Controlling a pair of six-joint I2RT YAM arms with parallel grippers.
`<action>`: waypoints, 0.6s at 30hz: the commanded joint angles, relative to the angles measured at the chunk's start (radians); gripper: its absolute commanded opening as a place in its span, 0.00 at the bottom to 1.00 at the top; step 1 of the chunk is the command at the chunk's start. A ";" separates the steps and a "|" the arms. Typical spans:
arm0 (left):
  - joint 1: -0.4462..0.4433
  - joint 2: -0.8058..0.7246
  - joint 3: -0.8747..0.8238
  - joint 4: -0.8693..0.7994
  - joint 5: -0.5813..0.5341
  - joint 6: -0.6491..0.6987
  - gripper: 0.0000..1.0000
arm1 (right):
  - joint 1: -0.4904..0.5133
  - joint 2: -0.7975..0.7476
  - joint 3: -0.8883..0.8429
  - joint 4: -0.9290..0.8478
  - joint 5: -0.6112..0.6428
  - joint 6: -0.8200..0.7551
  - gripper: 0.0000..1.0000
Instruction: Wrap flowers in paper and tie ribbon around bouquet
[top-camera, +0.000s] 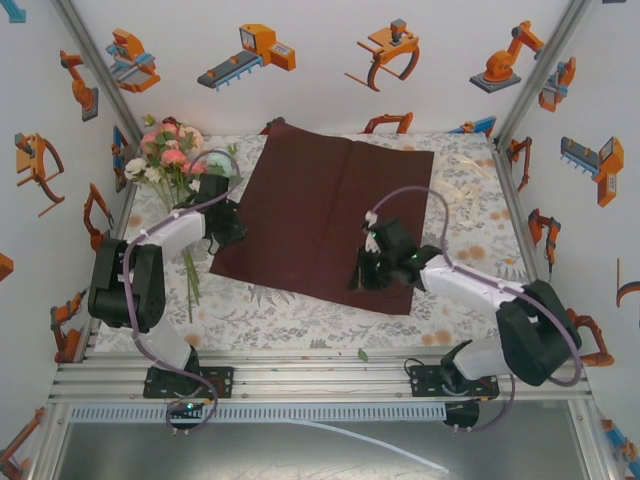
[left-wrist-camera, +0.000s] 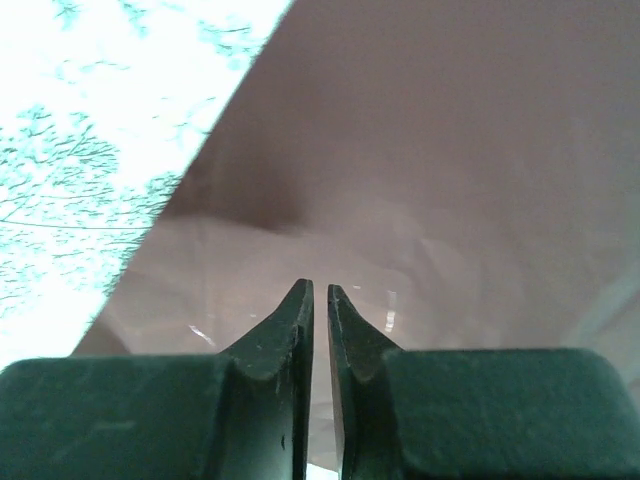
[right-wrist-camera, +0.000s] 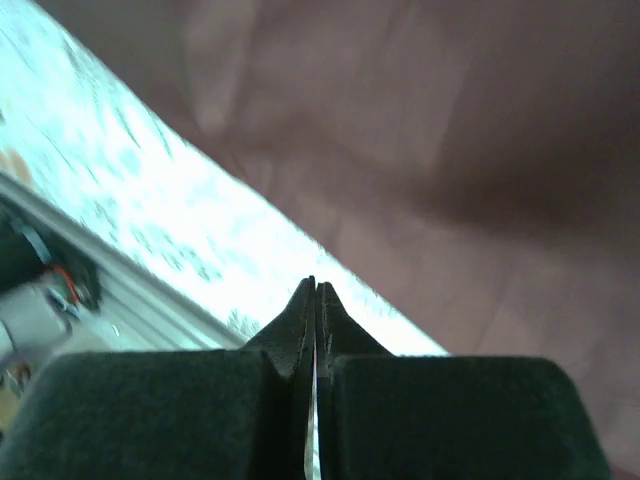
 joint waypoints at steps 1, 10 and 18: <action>-0.069 -0.065 -0.013 0.050 0.079 -0.002 0.19 | -0.163 -0.022 0.099 0.017 0.189 -0.115 0.00; -0.209 0.018 -0.073 -0.005 0.039 -0.130 0.00 | -0.461 0.356 0.280 0.128 0.277 -0.269 0.00; -0.164 0.089 -0.028 -0.111 -0.044 -0.062 0.00 | -0.468 0.383 0.159 0.105 0.273 -0.157 0.00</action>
